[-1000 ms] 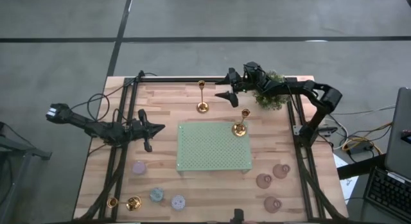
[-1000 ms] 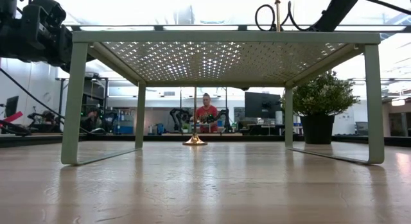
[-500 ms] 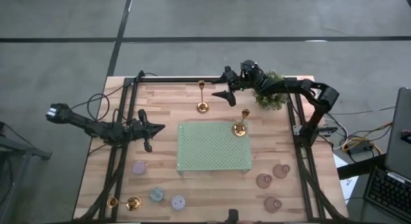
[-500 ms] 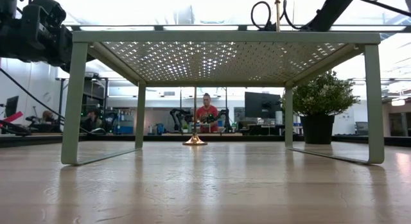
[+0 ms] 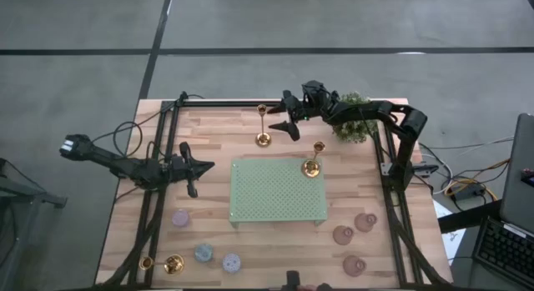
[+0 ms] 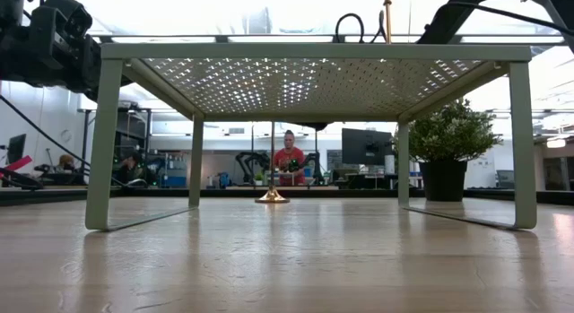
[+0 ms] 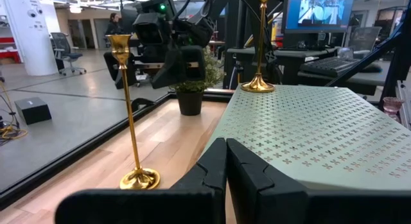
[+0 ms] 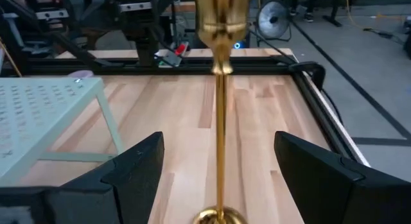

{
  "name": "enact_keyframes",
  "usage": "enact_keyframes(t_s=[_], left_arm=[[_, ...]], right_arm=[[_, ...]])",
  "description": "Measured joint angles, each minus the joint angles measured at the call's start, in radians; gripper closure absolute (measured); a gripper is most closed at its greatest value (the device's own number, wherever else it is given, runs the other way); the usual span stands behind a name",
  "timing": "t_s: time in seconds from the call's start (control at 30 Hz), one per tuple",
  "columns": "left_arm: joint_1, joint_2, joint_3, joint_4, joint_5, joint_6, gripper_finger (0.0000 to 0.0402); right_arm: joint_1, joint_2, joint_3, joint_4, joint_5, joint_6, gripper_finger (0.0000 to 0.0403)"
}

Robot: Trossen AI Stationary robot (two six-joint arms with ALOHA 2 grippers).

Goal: Pick & Place candle stick holders
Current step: Put the top gold candle holder on the shelf

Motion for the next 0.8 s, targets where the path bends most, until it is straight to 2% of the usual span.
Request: enact_keyframes(t_s=[0.8], left_arm=[[0.0,0.0,0.0,0.0,0.002,0.0,0.0389]], right_arm=[[0.044,0.117,0.148,-0.007,0.0,0.028,0.0166]])
